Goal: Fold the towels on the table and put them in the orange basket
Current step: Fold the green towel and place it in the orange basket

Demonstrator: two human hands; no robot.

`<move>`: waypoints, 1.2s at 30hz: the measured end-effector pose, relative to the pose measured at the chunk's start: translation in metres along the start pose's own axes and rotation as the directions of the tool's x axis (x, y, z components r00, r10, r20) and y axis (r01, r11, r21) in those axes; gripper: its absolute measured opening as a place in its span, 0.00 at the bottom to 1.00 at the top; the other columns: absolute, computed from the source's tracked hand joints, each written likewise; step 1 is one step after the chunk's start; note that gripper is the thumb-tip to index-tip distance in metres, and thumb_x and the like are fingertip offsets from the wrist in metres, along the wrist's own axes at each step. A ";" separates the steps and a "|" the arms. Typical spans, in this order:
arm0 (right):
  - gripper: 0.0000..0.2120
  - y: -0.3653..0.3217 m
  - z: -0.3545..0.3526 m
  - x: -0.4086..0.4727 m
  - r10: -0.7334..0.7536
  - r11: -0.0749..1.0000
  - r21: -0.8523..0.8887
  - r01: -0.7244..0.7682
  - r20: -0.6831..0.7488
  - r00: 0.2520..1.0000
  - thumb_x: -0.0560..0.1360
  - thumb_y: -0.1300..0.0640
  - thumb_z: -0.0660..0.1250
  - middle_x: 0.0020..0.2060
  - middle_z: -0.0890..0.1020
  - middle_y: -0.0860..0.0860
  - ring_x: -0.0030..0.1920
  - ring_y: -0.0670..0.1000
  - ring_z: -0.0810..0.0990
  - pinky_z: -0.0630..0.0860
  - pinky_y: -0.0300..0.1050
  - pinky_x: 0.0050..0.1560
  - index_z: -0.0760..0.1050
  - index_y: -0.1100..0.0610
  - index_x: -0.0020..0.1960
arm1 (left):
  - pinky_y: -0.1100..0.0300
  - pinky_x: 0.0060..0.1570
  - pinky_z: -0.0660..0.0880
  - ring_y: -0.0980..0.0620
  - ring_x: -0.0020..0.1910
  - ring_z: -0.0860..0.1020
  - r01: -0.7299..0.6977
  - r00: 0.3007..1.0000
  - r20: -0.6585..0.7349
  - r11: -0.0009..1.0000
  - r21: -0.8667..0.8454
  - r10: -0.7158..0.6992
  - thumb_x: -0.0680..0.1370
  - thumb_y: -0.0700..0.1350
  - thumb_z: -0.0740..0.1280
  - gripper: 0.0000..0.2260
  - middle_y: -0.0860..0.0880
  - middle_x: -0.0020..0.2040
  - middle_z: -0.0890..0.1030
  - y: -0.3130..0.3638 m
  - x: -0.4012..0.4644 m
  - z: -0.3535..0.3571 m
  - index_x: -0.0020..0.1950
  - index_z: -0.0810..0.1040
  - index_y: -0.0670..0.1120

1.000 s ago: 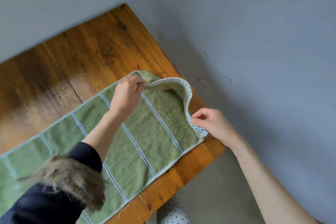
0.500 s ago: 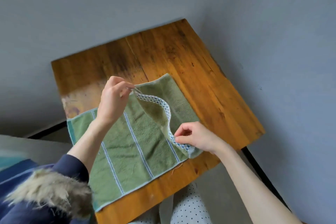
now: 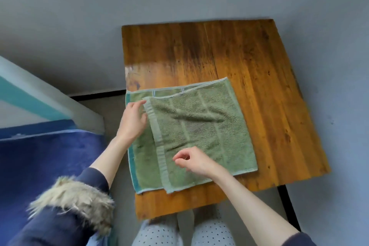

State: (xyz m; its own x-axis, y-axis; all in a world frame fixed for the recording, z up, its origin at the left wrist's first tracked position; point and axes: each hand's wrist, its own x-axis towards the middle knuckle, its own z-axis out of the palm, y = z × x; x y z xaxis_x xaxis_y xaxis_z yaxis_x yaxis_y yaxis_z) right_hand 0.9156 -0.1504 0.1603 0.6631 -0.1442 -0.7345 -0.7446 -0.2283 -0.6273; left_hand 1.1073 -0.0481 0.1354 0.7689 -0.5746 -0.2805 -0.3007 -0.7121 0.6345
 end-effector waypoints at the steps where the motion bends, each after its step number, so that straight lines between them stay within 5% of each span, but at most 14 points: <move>1: 0.10 0.003 -0.003 0.004 0.003 0.999 -0.037 -0.006 -0.067 0.998 0.78 0.55 0.62 0.54 0.81 0.49 0.47 0.42 0.75 0.71 0.36 0.50 0.78 0.54 0.56 | 0.53 0.65 0.64 0.44 0.64 0.70 0.017 0.999 0.027 1.000 -0.004 -0.017 0.78 0.39 0.62 0.19 0.41 0.65 0.70 -0.007 -0.007 0.006 0.70 0.68 0.42; 4: 0.13 0.013 -0.025 0.014 -0.011 0.982 -0.180 -0.049 -0.317 0.948 0.79 0.55 0.60 0.60 0.77 0.51 0.54 0.45 0.75 0.70 0.35 0.56 0.74 0.55 0.62 | 0.53 0.68 0.61 0.44 0.68 0.66 0.034 0.996 0.084 0.999 0.004 -0.034 0.79 0.43 0.61 0.20 0.40 0.68 0.69 -0.018 -0.028 0.025 0.70 0.66 0.41; 9: 0.25 0.034 -0.065 0.044 -0.131 0.836 -0.517 -0.185 -0.515 0.847 0.78 0.51 0.59 0.74 0.60 0.52 0.74 0.53 0.55 0.52 0.56 0.73 0.59 0.52 0.74 | 0.50 0.73 0.53 0.45 0.76 0.53 0.023 0.994 0.108 0.996 0.091 -0.033 0.80 0.51 0.60 0.26 0.42 0.76 0.57 -0.026 -0.050 0.051 0.74 0.60 0.41; 17: 0.40 0.079 -0.090 0.081 -0.037 0.728 -0.626 -0.278 -0.441 0.897 0.72 0.31 0.55 0.75 0.35 0.46 0.75 0.52 0.35 0.42 0.69 0.69 0.38 0.42 0.75 | 0.50 0.74 0.44 0.45 0.76 0.42 -0.044 0.992 0.125 0.962 0.271 0.010 0.78 0.56 0.59 0.32 0.44 0.78 0.46 -0.033 -0.051 0.073 0.76 0.52 0.43; 36: 0.45 0.155 -0.199 0.040 0.057 0.759 -0.563 -0.328 -0.445 0.894 0.68 0.27 0.57 0.74 0.34 0.43 0.75 0.50 0.36 0.49 0.71 0.68 0.37 0.40 0.74 | 0.52 0.73 0.38 0.45 0.76 0.37 -0.135 0.970 0.237 0.933 0.333 0.056 0.78 0.51 0.63 0.35 0.44 0.77 0.40 0.068 -0.032 0.149 0.77 0.45 0.45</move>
State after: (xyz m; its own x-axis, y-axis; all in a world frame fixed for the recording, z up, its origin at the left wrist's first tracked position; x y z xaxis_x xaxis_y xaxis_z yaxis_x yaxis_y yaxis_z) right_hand 0.8420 -0.3834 0.0857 0.5849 -0.5700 -0.5770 -0.7391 -0.6676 -0.0896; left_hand 0.9783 -0.1380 0.0802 0.5949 -0.6926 -0.4078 -0.5726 -0.7213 0.3898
